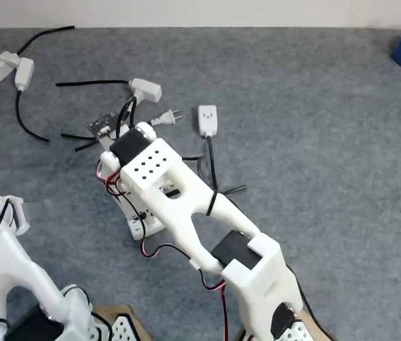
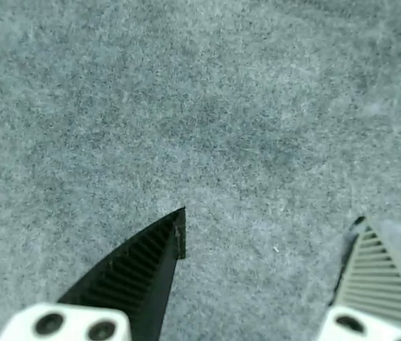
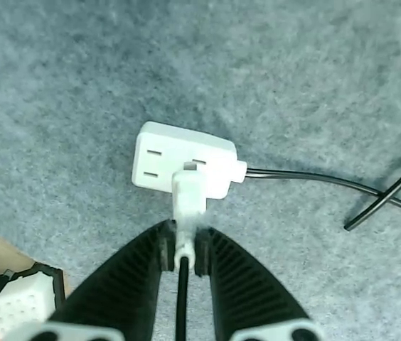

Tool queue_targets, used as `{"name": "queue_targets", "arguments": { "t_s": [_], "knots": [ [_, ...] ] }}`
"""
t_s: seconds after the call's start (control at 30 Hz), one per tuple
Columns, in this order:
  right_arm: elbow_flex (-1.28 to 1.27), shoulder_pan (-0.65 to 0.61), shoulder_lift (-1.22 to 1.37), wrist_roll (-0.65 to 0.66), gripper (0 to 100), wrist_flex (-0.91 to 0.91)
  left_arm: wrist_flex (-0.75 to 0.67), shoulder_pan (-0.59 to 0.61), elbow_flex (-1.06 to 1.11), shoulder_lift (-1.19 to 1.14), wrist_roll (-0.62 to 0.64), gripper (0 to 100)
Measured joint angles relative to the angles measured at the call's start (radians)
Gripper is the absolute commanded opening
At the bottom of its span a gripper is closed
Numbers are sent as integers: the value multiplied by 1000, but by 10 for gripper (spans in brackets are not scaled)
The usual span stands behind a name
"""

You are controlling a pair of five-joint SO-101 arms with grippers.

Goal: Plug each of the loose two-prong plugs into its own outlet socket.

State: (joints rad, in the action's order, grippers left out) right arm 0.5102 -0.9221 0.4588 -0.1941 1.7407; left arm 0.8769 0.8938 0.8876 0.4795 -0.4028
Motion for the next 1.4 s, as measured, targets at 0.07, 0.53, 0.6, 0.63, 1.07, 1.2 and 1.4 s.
{"name": "queue_targets", "arguments": {
  "t_s": [0.07,0.53,0.6,0.63,1.07,1.2,1.4],
  "knots": [
    [2,0,25,0,6,0,0,0,0,0,0,348],
    [31,35,72,0,6,3,-14,6,0,0,0,348],
    [31,35,74,0,6,5,-14,11,0,0,0,348],
    [31,35,74,0,6,6,-14,11,0,0,0,348],
    [40,15,181,-3,6,6,-14,9,0,0,0,348],
    [46,15,186,-3,6,6,-14,9,0,0,0,348],
    [41,20,192,-3,6,-8,-14,14,0,0,0,348]
  ]
}}
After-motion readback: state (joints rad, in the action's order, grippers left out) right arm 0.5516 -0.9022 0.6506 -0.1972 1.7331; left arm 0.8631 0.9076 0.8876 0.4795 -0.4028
